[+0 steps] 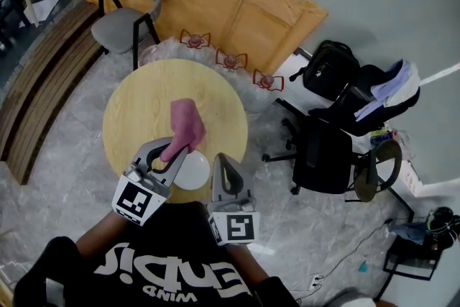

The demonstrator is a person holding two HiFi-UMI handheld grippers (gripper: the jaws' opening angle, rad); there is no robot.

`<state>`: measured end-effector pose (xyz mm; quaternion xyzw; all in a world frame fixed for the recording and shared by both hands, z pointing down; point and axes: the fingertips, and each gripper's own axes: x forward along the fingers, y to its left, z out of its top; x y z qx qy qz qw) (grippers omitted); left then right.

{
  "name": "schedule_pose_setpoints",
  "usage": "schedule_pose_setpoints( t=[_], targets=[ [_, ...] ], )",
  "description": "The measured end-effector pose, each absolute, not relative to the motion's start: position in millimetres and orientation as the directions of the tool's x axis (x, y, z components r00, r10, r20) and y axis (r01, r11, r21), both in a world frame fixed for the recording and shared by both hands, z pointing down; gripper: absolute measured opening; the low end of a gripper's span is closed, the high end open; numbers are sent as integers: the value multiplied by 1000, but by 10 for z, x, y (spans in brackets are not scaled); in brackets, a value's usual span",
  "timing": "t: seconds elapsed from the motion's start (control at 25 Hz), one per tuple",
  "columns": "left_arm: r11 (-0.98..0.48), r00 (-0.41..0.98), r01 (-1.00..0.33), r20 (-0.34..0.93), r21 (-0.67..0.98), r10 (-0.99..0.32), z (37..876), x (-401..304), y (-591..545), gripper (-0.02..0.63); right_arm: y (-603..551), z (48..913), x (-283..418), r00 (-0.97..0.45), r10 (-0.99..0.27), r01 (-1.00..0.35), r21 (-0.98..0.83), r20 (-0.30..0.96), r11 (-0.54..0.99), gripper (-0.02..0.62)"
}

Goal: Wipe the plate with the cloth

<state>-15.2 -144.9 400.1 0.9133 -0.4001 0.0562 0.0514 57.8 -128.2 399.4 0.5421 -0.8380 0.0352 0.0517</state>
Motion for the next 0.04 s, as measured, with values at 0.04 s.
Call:
schedule_pose_setpoints(
  t=[0.04],
  targets=[
    [-674,673,-737,145,52,-725,4001,-148,-1451,52,-1285,3996,571,-412,-902,-910,-4,125,415,21]
  ],
)
